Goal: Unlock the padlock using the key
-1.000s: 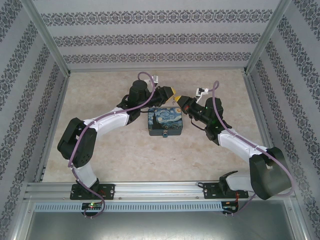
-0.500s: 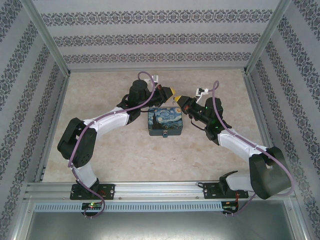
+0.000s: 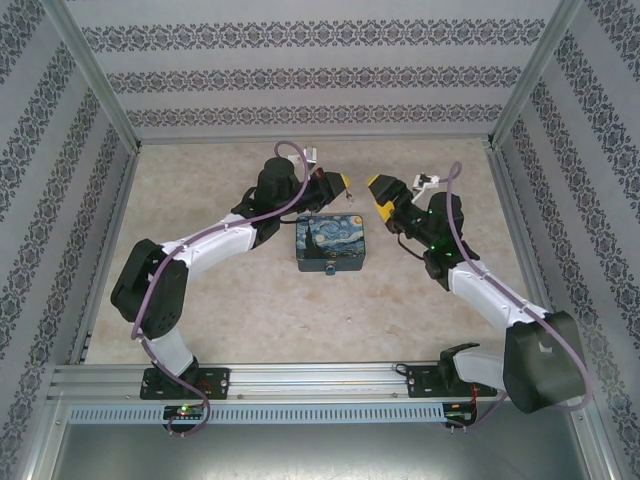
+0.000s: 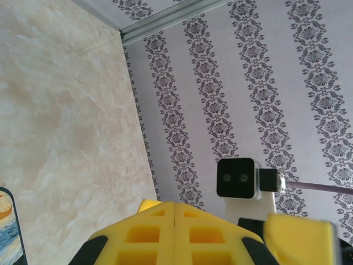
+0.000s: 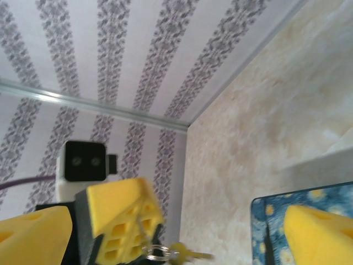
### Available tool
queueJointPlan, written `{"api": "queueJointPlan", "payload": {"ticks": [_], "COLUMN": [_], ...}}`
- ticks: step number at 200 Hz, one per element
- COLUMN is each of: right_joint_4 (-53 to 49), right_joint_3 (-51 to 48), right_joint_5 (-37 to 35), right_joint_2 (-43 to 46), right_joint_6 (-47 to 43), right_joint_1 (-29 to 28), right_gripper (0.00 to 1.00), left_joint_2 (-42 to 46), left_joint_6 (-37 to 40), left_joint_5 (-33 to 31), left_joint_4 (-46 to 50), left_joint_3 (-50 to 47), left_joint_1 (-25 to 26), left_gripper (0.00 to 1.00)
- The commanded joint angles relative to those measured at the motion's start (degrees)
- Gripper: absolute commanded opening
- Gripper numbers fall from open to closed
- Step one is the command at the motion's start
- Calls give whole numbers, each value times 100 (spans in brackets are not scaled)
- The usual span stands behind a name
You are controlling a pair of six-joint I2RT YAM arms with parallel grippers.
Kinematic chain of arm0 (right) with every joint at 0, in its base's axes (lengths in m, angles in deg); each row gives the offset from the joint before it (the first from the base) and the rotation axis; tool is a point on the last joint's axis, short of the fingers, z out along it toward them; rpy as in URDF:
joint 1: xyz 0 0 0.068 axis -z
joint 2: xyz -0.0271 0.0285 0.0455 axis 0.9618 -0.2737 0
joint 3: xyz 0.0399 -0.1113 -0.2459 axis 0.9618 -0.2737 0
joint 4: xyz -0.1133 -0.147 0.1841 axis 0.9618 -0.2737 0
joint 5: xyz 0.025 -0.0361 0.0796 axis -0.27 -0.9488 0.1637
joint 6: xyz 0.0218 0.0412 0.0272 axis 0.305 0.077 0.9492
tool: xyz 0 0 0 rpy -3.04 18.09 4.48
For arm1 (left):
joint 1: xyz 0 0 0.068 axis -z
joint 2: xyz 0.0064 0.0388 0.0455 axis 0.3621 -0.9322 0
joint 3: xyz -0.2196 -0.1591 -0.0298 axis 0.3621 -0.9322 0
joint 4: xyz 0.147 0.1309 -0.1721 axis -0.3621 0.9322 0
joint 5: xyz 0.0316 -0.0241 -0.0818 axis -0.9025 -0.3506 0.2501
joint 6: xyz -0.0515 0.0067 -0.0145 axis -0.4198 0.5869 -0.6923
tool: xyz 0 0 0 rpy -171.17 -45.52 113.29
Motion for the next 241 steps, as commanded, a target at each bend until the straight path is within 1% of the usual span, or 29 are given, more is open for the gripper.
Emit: {"api": "queueJointPlan", "payload": {"ticks": [1,11,29,42,50,71,97,122,133,156,185,232,241], "right_joint_4": [-643,-585,-687,-584,-343,-359,-185,-179,-136,87,397,1290,1313], "right_joint_3": [20,-6,127,95,-13,-106,-150,-43,5,146,284,236,246], "right_joint_5": [-383,-381,-133,-163,-348,-942,-1290,-1673,-1612,-1228,-871,-740,-687], "right_joint_2": [242,219,-30,-245,-291,-187,2,194,170,-32,-244,-210,-184], "right_joint_6": [-288,-280,-299,-188,-287,-826,-1033,-1212,-1004,-498,-136,60,45], "right_joint_1": [164,276,496,598,603,568,520,267,259,261,210,-105,-192], "right_gripper": [98,98,98,98,98,98,98,98,98,98,98,98,97], "left_joint_2": [340,367,402,412,425,412,375,293,270,230,241,251,241], "left_joint_6": [328,407,543,636,699,831,907,934,935,917,907,815,779], "left_joint_5": [-15,-15,-13,-2,2,6,10,14,12,12,-15,-110,-148], "left_joint_4": [209,274,407,473,515,612,618,592,566,509,454,378,410], "left_joint_3": [305,375,517,629,698,865,1019,1128,1156,1181,1174,1112,1118], "left_joint_1": [64,63,60,60,56,47,29,13,14,19,3,-3,-4], "left_gripper": [0,0,0,0,0,0,0,0,0,0,0,0,0]}}
